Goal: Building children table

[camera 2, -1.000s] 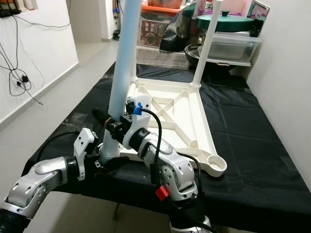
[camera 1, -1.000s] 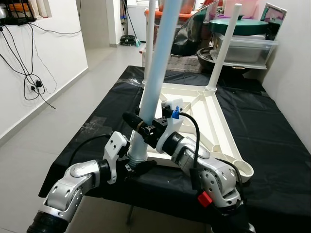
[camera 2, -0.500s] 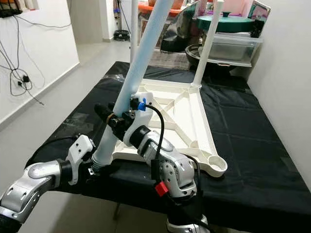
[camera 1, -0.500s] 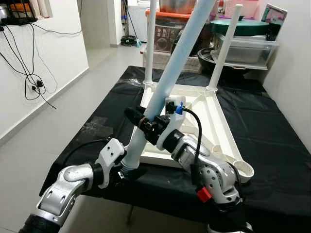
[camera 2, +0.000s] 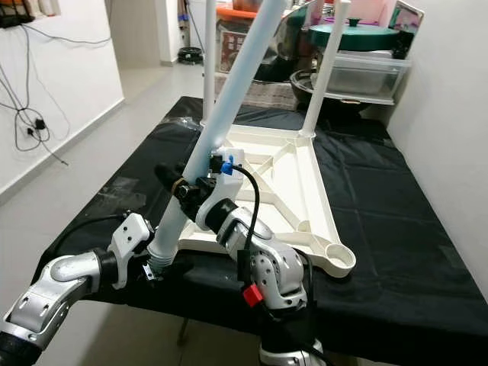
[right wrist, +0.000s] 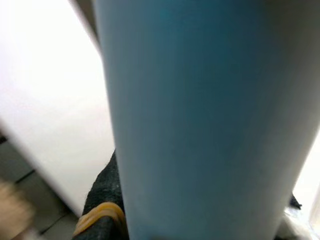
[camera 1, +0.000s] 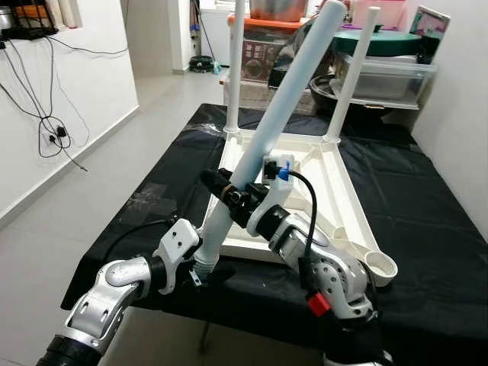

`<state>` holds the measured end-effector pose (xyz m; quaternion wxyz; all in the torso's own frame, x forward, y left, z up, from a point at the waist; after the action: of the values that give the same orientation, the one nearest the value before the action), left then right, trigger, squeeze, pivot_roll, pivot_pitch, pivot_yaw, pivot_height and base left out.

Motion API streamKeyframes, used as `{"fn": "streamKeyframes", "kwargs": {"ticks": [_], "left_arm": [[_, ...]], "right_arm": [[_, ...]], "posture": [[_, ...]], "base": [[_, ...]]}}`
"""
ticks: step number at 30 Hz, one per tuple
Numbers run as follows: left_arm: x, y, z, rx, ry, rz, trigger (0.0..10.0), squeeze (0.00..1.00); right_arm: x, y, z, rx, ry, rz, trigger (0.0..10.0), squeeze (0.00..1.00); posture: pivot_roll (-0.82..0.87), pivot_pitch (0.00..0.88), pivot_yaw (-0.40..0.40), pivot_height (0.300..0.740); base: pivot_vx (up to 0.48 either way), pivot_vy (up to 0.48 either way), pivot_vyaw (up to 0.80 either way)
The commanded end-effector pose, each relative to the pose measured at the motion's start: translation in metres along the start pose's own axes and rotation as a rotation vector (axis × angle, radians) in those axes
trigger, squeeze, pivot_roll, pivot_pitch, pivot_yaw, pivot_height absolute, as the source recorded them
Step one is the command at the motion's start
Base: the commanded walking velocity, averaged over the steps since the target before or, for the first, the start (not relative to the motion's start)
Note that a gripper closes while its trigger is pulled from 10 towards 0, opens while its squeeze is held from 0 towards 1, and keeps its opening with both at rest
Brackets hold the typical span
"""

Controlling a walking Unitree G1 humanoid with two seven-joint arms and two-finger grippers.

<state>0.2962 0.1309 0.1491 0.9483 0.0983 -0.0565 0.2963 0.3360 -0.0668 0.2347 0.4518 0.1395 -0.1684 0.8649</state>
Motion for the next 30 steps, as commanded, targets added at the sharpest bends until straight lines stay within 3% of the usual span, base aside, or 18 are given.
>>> {"fn": "streamKeyframes", "kwargs": {"ticks": [1,2,4,7,8,12,13,15,16,17,20,23,30], "left_arm": [[-0.004,0.001,0.003,-0.022,0.011,-0.015,10.0,1.0],[-0.007,0.004,0.007,-0.047,0.022,-0.018,10.0,1.0],[-0.009,0.005,0.009,-0.063,0.029,-0.022,10.0,1.0],[-0.018,0.009,0.015,-0.107,0.052,-0.021,10.0,1.0],[-0.016,0.009,0.014,-0.108,0.049,0.038,10.0,1.0],[-0.007,0.01,0.013,-0.121,0.058,0.165,10.0,1.0],[-0.001,0.009,0.014,-0.135,0.053,0.236,10.0,0.0],[0.012,0.01,0.012,-0.146,0.069,0.427,10.0,0.0],[0.012,0.01,0.012,-0.146,0.069,0.427,10.0,0.0],[0.015,0.011,0.006,-0.124,0.074,0.502,10.0,0.0],[0.011,0.012,0.0,-0.117,0.098,0.563,10.0,0.0],[0.004,0.014,0.002,-0.123,0.072,0.59,10.0,0.0],[0.0,0.02,0.001,-0.101,0.055,0.64,10.0,0.0]], "right_arm": [[-0.017,0.003,0.016,-0.075,0.034,-0.084,0.0,0.0],[-0.029,0.006,0.024,-0.095,0.086,-0.134,0.0,0.0],[-0.037,0.008,0.029,-0.107,0.126,-0.163,0.0,0.0],[-0.071,0.02,0.042,-0.137,0.212,-0.326,0.0,0.0],[-0.081,0.026,0.046,-0.146,0.254,-0.387,0.0,0.0],[-0.097,0.035,0.05,-0.159,0.32,-0.482,0.0,0.0],[-0.102,0.038,0.049,-0.155,0.333,-0.515,0.0,0.0],[-0.113,0.044,0.043,-0.133,0.322,-0.59,0.0,0.0],[-0.113,0.044,0.043,-0.133,0.322,-0.59,0.0,0.0],[-0.115,0.048,0.038,-0.117,0.337,-0.617,10.0,0.0],[-0.11,0.053,0.033,-0.116,0.358,-0.614,10.0,0.0],[-0.106,0.061,0.04,-0.173,0.428,-0.618,10.0,0.0],[-0.102,0.074,0.041,-0.193,0.523,-0.645,10.0,0.0]], "posture": [[0.06,0.0,-0.062,0.74],[0.06,0.0,-0.064,0.74],[0.06,0.0,-0.065,0.74],[0.06,0.0,-0.074,0.74],[0.06,0.0,-0.074,0.74],[0.07,0.0,-0.075,0.74],[0.07,0.0,-0.072,0.74],[0.07,0.0,-0.07,0.74],[0.07,0.0,-0.07,0.74],[0.06,0.0,-0.07,0.74],[0.06,0.0,-0.069,0.74],[0.05,0.0,-0.062,0.74],[0.04,0.0,-0.053,0.74]], "base": [[0.0,0.0,0.0],[0.0,0.0,0.0],[0.0,0.0,0.0],[0.0,0.0,0.0],[0.0,0.0,0.0],[0.0,0.0,0.0],[0.0,0.0,0.0],[0.0,0.0,0.0],[0.0,0.0,0.0],[0.0,0.0,0.0],[0.0,0.0,0.0],[0.0,0.0,0.0],[0.0,0.0,0.0]]}}
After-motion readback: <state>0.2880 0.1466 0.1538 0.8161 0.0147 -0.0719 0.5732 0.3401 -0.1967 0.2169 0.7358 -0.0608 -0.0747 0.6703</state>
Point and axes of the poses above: a point about 5 cm out from each wrist's last joint towards the gripper, its own y axis pointing back from the gripper into the wrist, its own z axis along the axis of the wrist's last joint, x = y × z, the point moved 1 cm from there along -y, pointing out of the wrist towards the gripper, and after that the axes turned 2 degrees about y, right-handed, at the moved point
